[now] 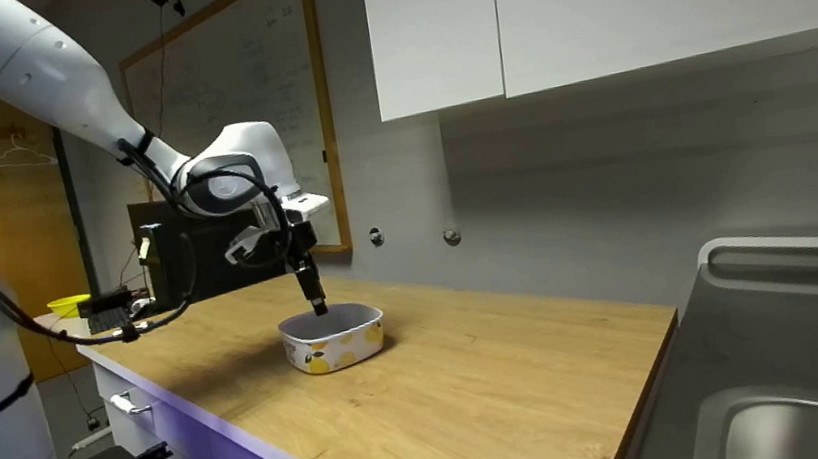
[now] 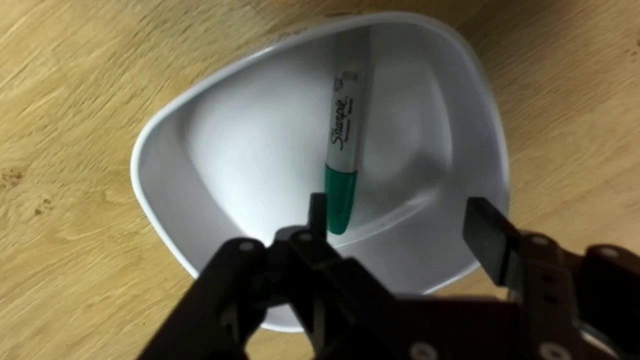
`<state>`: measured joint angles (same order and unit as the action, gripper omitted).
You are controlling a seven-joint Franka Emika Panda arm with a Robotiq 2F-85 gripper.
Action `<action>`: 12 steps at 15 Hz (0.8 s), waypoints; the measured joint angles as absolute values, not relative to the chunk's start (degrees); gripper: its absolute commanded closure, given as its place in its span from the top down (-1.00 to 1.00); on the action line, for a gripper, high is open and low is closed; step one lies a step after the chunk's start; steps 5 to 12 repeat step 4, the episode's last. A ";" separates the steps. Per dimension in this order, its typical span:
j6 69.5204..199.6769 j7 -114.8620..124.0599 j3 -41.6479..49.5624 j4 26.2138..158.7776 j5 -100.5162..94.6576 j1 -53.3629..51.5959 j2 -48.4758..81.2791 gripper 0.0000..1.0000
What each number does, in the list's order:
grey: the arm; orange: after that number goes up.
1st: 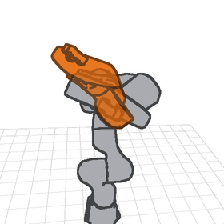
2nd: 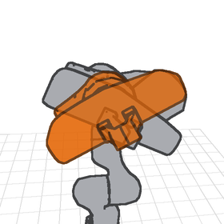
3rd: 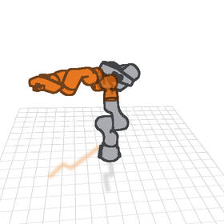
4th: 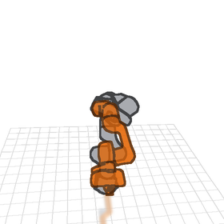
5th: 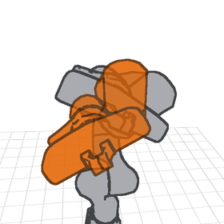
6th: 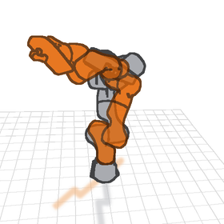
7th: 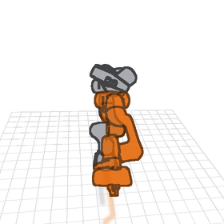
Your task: Put the green marker in the white bowl
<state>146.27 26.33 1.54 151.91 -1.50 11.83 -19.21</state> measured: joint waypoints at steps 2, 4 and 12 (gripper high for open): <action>146.28 25.91 1.54 151.91 -1.36 11.75 -19.24 1.00; 146.42 25.06 1.54 151.91 -1.03 11.65 -19.33 1.00; 146.42 25.06 1.54 151.91 -1.03 11.65 -19.33 1.00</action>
